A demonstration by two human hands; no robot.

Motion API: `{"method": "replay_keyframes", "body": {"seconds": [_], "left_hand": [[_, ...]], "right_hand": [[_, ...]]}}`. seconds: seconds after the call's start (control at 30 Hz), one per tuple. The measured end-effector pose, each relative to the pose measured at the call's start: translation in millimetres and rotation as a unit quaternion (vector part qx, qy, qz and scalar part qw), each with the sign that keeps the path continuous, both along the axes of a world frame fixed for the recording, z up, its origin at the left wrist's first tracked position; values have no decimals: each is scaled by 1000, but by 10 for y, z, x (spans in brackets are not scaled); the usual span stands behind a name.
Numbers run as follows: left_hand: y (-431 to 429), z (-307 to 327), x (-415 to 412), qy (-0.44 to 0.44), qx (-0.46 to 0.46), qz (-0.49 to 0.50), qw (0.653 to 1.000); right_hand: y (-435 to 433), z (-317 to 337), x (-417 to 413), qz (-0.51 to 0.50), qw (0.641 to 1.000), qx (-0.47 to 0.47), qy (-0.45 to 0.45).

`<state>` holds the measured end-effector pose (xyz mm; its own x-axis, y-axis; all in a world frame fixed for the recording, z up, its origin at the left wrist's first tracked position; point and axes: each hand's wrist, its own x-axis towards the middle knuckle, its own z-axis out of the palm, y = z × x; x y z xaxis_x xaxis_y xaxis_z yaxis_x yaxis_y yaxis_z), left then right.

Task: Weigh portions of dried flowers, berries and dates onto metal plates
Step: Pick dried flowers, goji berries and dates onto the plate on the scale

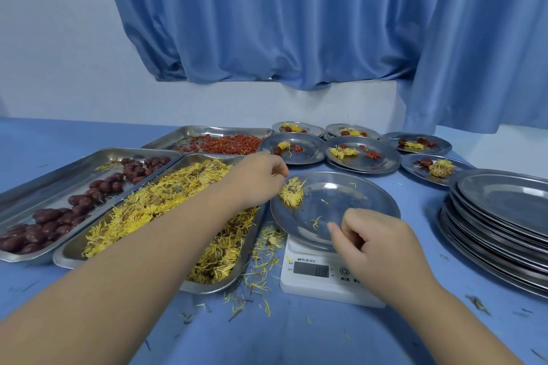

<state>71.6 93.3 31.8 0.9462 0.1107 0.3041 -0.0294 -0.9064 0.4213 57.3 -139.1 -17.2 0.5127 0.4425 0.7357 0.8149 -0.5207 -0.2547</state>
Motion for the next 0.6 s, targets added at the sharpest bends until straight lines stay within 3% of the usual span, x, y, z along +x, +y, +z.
{"method": "replay_keyframes", "body": {"seconds": [0.13,0.27,0.47,0.6], "left_hand": [[54,28,-72,-8,-125,-18,992],[220,63,-320,-22,-193,-3,981],[790,44,-669,-42,-169,72,982],[1368,59,-839,-39,-149,137,979]], "right_hand": [[0,12,-51,10,1000,4,-13],[53,1,-124,23,999,25,-24],[572,95,-312,70,996,9,-56],[1040,121,-442,45,998,-28,-45]]}}
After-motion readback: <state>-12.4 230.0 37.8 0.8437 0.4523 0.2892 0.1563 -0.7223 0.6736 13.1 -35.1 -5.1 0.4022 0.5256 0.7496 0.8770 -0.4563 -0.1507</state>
